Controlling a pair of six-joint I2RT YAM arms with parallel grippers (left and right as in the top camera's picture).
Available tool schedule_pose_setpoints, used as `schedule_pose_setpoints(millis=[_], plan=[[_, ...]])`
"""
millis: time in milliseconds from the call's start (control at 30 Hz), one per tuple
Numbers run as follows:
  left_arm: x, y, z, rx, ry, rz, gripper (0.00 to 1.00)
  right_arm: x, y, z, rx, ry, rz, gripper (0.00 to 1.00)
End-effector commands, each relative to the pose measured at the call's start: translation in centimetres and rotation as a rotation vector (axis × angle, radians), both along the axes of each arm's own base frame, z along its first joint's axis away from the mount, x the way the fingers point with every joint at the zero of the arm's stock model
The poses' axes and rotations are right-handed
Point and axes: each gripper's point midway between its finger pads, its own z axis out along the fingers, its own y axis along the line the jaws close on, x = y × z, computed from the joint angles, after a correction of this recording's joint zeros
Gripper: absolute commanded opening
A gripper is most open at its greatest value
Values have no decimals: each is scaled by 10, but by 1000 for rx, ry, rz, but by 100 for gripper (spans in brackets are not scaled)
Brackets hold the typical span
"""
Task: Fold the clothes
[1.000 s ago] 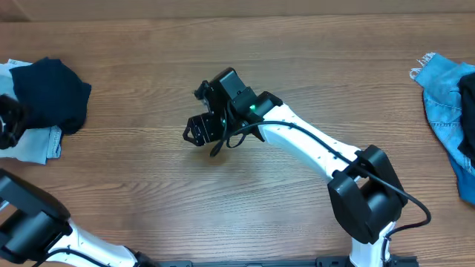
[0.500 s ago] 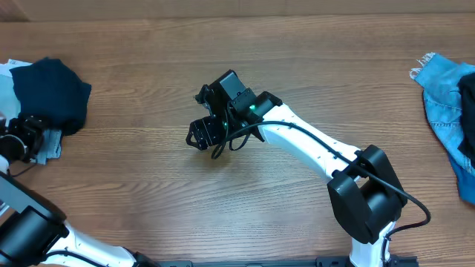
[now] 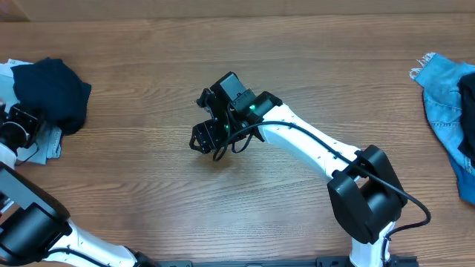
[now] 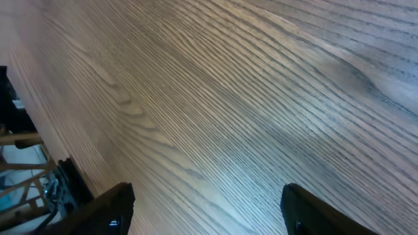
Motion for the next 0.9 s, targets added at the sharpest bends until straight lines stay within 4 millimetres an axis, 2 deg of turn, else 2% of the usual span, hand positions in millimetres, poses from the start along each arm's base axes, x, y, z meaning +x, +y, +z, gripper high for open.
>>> schedule_pose_setpoints(millis=[0, 33, 100, 133, 233, 300, 433, 467, 533, 633, 700, 833, 867], plan=[[12, 11, 33, 21, -57, -15, 8, 4, -1, -2, -1, -16, 11, 75], [11, 11, 33, 17, -48, -12, 17, 4, -1, -2, -1, -16, 11, 74], [3, 11, 21, 0, 15, 18, 51, 5, -1, -2, 0, -18, 11, 73], [-6, 13, 8, 1, 91, 57, 60, 4, -1, -2, 0, -18, 11, 73], [-19, 9, -13, 19, 182, 59, 70, 5, 0, -2, 1, -19, 11, 73], [-24, 4, -25, -4, 203, 57, 72, 6, 0, -1, 5, -24, 11, 73], [-33, -7, -62, -65, 257, 55, 73, 6, 1, 0, 8, -27, 11, 72], [-31, -8, -71, -92, 254, 57, 72, 6, 1, -1, 8, -26, 11, 72], [-16, -10, -73, -123, 169, 19, 73, 5, 0, -1, 3, -21, 11, 72], [-6, -6, -65, -130, 112, 27, 70, 5, 0, -2, 2, -20, 11, 72], [9, -11, -43, -131, -4, -38, 66, 5, 0, -1, 2, -20, 11, 72], [13, -11, -17, -96, -51, -53, 64, 5, 0, -1, 4, -23, 11, 72], [14, -13, -4, -82, -72, -62, 64, 5, 0, -1, 4, -23, 11, 72]])
